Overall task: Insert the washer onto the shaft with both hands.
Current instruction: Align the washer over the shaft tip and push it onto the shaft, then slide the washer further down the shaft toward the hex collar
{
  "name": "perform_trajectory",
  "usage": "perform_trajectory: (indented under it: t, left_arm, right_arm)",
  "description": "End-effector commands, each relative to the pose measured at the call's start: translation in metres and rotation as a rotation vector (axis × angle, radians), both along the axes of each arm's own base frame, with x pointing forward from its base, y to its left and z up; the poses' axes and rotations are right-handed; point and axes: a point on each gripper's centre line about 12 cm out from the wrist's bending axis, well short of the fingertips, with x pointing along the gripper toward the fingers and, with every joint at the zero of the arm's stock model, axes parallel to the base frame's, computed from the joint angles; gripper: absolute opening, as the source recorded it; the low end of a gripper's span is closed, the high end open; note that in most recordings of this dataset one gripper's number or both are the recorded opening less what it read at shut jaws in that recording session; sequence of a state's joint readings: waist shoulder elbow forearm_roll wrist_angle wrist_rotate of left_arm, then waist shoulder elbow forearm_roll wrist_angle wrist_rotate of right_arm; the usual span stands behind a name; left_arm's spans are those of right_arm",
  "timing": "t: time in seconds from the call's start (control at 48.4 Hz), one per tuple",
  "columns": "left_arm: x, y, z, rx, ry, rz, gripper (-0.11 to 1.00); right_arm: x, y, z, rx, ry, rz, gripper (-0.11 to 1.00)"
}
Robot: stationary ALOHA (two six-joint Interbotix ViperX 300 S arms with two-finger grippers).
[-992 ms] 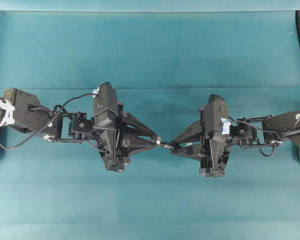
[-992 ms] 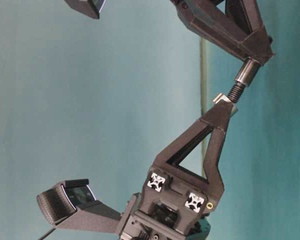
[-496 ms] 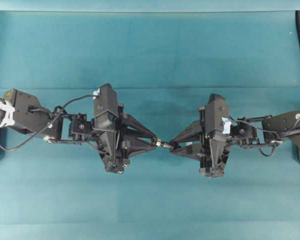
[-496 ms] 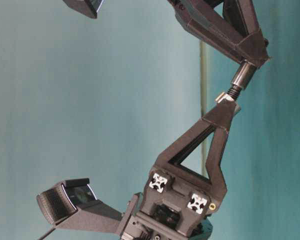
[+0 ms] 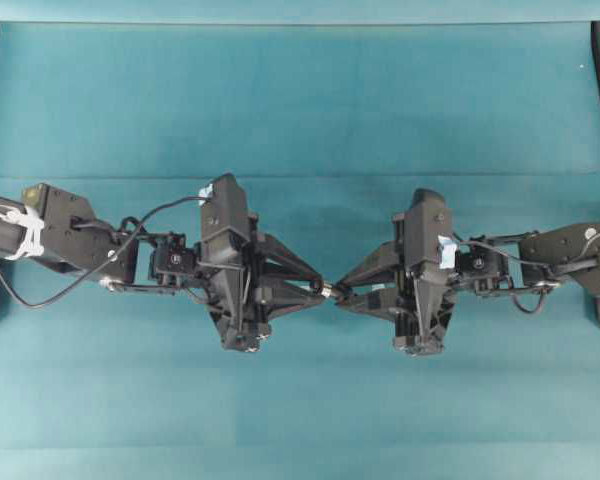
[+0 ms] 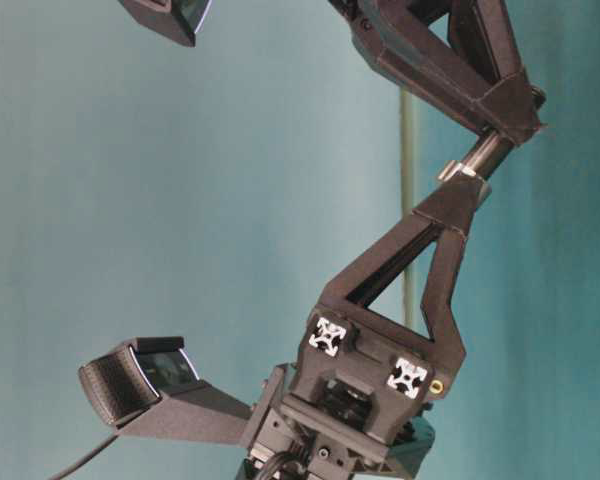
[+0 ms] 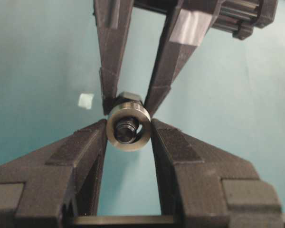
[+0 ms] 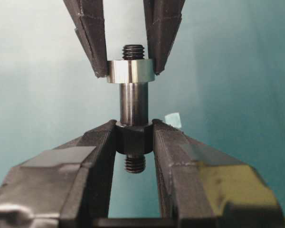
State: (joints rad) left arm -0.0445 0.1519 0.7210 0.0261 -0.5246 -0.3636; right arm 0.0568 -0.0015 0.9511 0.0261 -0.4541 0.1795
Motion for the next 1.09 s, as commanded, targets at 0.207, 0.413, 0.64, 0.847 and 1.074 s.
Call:
perform_trajectory:
  t: [0.207, 0.413, 0.64, 0.847, 1.074]
  left_arm:
    - [0.002, -0.007, -0.001, 0.003, 0.049, -0.015, 0.35]
    - [0.006, -0.007, 0.0, 0.006, 0.049, -0.016, 0.35]
    - [0.012, -0.007, 0.001, 0.008, 0.046, -0.017, 0.35]
    - [0.013, -0.007, 0.001, 0.008, 0.046, -0.016, 0.35]
    - [0.014, -0.005, 0.001, 0.011, 0.044, -0.012, 0.35]
  right_arm:
    - [0.008, -0.003, 0.011, -0.002, -0.043, -0.007, 0.01]
    - [0.008, -0.003, 0.01, -0.004, -0.037, -0.005, 0.01]
    - [0.007, -0.003, 0.01, -0.005, -0.032, -0.003, 0.01]
    - [0.007, -0.003, 0.01, -0.006, -0.034, -0.003, 0.01]
    - [0.012, -0.002, 0.011, -0.025, -0.039, 0.007, 0.0]
